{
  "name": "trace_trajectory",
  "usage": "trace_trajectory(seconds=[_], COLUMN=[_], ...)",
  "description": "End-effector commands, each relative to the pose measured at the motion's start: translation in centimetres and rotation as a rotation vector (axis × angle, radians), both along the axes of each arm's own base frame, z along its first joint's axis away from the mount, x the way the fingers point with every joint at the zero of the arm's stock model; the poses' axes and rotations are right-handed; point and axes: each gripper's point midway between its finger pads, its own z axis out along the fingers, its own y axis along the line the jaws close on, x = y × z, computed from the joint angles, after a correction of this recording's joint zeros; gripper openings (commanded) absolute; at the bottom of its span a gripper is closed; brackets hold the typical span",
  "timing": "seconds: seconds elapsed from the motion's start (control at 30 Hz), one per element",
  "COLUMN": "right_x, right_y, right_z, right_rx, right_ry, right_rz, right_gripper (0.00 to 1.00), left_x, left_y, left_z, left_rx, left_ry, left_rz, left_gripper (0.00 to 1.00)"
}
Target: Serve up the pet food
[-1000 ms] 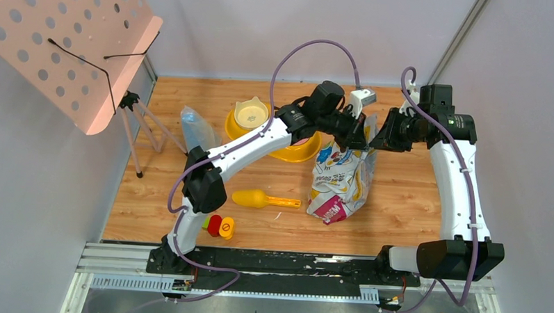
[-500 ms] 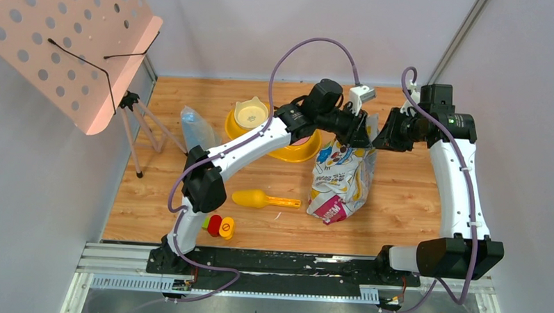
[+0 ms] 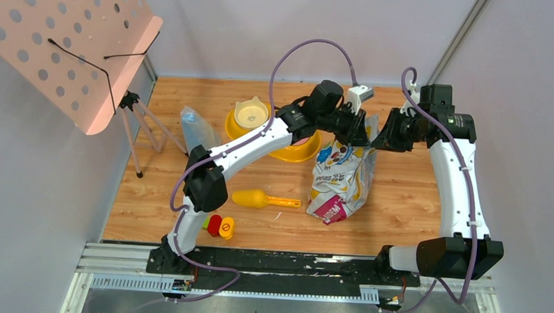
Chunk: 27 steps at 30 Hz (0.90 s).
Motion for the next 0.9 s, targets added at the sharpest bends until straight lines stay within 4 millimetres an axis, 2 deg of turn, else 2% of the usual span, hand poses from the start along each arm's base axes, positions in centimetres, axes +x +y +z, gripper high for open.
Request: trace_trajectory(seconds=[0.0, 0.03, 0.07, 0.13, 0.23, 0.3, 0.4, 0.5, 0.67, 0.87], right_x=[0.6, 0.6, 0.6, 0.7, 1.1, 1.6, 2.5, 3.6, 4.8, 5.0], right_y=[-0.2, -0.3, -0.3, -0.8, -2.3, -3.0, -2.9, -2.6, -1.5, -0.7], right_z=[0.2, 0.2, 0.1, 0.0, -0.3, -0.2, 0.4, 0.6, 1.0, 0.8], right_rx=[-0.004, -0.009, -0.013, -0.039, -0.105, -0.124, -0.115, -0.094, -0.036, 0.011], right_ry=[-0.018, -0.017, -0.012, -0.006, 0.014, 0.021, 0.013, 0.006, 0.000, 0.005], right_rz=[-0.007, -0.008, -0.008, -0.020, -0.090, -0.120, -0.128, -0.121, -0.088, -0.070], right_gripper=[0.15, 0.15, 0.15, 0.15, 0.14, 0.13, 0.13, 0.12, 0.11, 0.11], left_x=[-0.1, -0.2, -0.3, -0.6, -0.7, -0.1, 1.6, 1.5, 1.0, 1.0], left_y=[-0.6, -0.7, -0.6, -0.6, -0.4, 0.0, 0.8, 1.1, 1.4, 1.5], left_z=[-0.3, -0.3, -0.4, 0.3, 2.1, 3.7, 5.3, 7.0, 6.3, 6.1], left_rx=[-0.013, -0.012, -0.010, -0.020, -0.041, -0.050, -0.044, -0.083, -0.073, -0.072], left_ry=[-0.006, -0.005, -0.006, -0.020, -0.059, -0.098, -0.149, -0.191, -0.164, -0.162], left_rz=[-0.026, -0.034, -0.038, -0.056, -0.070, -0.036, 0.073, 0.078, 0.068, 0.074], left_gripper=[0.17, 0.15, 0.07, 0.00, 0.00, 0.00, 0.00, 0.00, 0.00, 0.00])
